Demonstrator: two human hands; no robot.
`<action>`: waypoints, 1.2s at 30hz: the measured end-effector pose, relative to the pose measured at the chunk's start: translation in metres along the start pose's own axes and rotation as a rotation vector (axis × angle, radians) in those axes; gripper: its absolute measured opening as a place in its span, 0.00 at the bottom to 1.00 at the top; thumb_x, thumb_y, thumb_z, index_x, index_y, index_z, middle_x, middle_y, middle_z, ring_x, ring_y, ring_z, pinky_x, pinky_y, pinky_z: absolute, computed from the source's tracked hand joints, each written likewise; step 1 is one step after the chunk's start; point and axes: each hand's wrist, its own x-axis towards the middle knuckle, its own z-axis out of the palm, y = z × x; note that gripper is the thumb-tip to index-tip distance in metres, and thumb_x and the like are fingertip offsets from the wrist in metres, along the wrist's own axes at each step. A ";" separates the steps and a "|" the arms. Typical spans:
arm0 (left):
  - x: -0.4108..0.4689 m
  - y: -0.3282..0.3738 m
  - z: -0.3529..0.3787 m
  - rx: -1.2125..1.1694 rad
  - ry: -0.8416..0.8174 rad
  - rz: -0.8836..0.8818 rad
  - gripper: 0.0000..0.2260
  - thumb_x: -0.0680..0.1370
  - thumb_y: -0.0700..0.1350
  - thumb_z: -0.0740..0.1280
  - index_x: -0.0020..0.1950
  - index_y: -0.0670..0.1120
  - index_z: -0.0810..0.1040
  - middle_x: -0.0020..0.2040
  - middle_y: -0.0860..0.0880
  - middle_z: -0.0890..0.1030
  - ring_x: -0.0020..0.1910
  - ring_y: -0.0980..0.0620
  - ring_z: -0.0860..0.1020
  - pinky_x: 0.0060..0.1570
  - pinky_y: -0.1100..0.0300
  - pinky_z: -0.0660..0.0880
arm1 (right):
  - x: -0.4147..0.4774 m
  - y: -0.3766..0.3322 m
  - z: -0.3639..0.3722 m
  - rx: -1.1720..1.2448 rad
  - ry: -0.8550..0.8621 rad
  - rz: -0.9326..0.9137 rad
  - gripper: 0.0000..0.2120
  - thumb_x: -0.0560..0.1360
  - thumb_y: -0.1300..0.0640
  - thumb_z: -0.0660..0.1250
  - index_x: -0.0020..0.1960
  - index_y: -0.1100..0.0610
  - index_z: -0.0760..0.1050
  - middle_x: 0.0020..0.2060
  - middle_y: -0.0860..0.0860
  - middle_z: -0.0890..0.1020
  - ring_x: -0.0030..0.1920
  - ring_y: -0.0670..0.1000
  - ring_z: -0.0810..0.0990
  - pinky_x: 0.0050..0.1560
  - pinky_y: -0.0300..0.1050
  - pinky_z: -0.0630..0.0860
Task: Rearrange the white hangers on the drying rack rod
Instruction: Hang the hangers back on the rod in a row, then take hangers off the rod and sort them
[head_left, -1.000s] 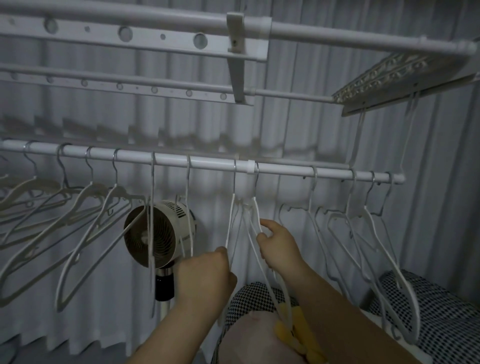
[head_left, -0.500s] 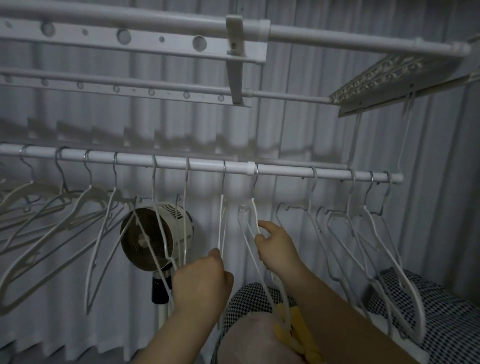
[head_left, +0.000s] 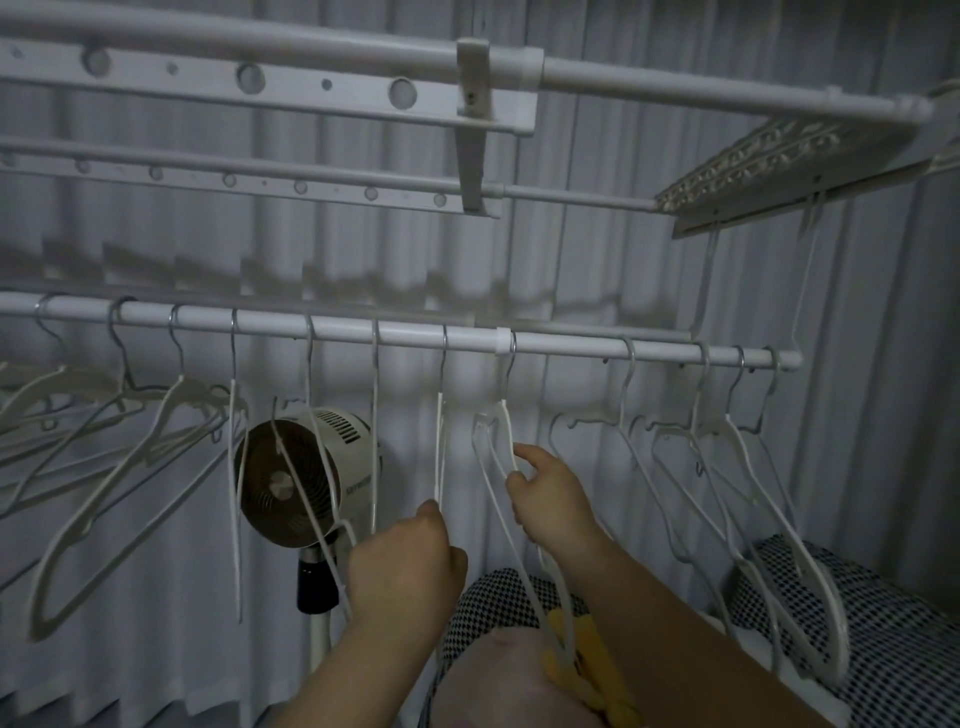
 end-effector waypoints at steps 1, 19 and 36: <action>0.000 0.000 0.000 -0.006 0.008 0.001 0.09 0.76 0.46 0.55 0.53 0.46 0.70 0.40 0.52 0.78 0.43 0.52 0.79 0.25 0.65 0.56 | 0.000 0.000 0.000 -0.001 -0.001 0.000 0.20 0.77 0.60 0.56 0.70 0.55 0.64 0.29 0.49 0.72 0.28 0.44 0.70 0.28 0.35 0.67; -0.001 -0.044 -0.009 -0.180 0.038 0.053 0.21 0.77 0.55 0.56 0.68 0.50 0.63 0.49 0.52 0.81 0.44 0.54 0.79 0.31 0.63 0.67 | -0.011 -0.019 0.017 -0.096 0.152 0.000 0.21 0.78 0.51 0.59 0.68 0.58 0.65 0.55 0.61 0.79 0.43 0.50 0.75 0.40 0.39 0.72; -0.024 0.017 -0.054 -0.861 0.284 0.020 0.06 0.71 0.48 0.65 0.42 0.60 0.76 0.26 0.50 0.77 0.28 0.57 0.76 0.28 0.62 0.69 | -0.037 0.016 -0.126 -0.204 0.473 -0.078 0.15 0.75 0.62 0.62 0.62 0.60 0.72 0.57 0.58 0.73 0.58 0.55 0.72 0.57 0.41 0.67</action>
